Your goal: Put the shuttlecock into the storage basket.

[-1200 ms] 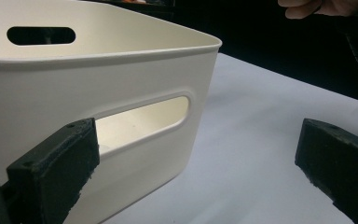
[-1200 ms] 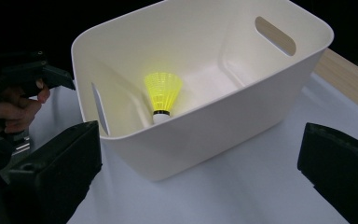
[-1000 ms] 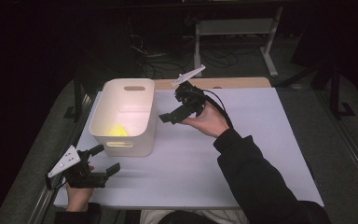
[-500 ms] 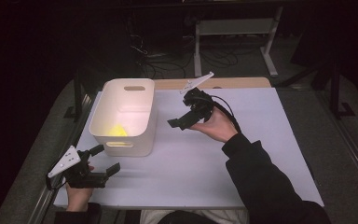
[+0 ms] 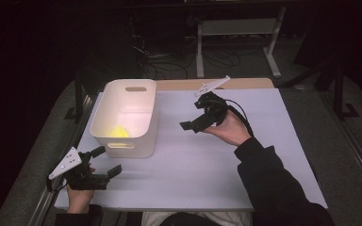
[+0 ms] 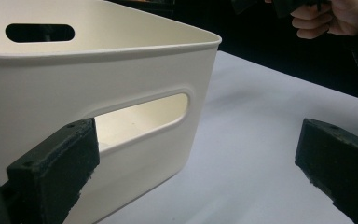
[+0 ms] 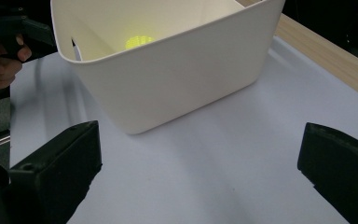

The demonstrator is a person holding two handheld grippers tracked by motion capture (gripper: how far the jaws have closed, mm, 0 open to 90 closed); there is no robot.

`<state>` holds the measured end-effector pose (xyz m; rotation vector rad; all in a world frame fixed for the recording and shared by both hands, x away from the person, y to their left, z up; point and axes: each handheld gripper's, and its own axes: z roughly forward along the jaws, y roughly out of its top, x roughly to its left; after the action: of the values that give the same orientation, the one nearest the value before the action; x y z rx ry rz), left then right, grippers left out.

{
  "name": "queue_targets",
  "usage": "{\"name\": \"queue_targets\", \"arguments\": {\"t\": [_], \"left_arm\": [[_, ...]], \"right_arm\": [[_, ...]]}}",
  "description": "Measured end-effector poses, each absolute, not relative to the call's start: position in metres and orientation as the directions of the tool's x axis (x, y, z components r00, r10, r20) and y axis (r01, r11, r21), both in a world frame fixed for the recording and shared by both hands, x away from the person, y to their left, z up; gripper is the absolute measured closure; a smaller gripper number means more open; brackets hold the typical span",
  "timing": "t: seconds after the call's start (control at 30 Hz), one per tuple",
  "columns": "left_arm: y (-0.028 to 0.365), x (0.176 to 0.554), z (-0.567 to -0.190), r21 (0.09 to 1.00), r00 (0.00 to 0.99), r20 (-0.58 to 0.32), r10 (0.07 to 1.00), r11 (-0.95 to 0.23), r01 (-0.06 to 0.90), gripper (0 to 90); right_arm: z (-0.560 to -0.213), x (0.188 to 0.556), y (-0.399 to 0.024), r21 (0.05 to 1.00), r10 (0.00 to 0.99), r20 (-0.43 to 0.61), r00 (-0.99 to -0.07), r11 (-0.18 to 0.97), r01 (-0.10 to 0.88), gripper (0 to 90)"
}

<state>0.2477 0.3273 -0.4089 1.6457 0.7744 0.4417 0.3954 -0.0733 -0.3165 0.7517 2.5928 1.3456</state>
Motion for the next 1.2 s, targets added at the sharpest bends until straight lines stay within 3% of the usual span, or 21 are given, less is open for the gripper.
{"name": "queue_targets", "arguments": {"t": [1.2], "left_arm": [[0.328,0.248,-0.409,0.966,0.703,-0.124,0.700,-0.076,0.246,0.0]], "right_arm": [[-0.338,0.385,-0.138,0.824,0.530,0.158,-0.833,0.393,0.407,0.0]]}}
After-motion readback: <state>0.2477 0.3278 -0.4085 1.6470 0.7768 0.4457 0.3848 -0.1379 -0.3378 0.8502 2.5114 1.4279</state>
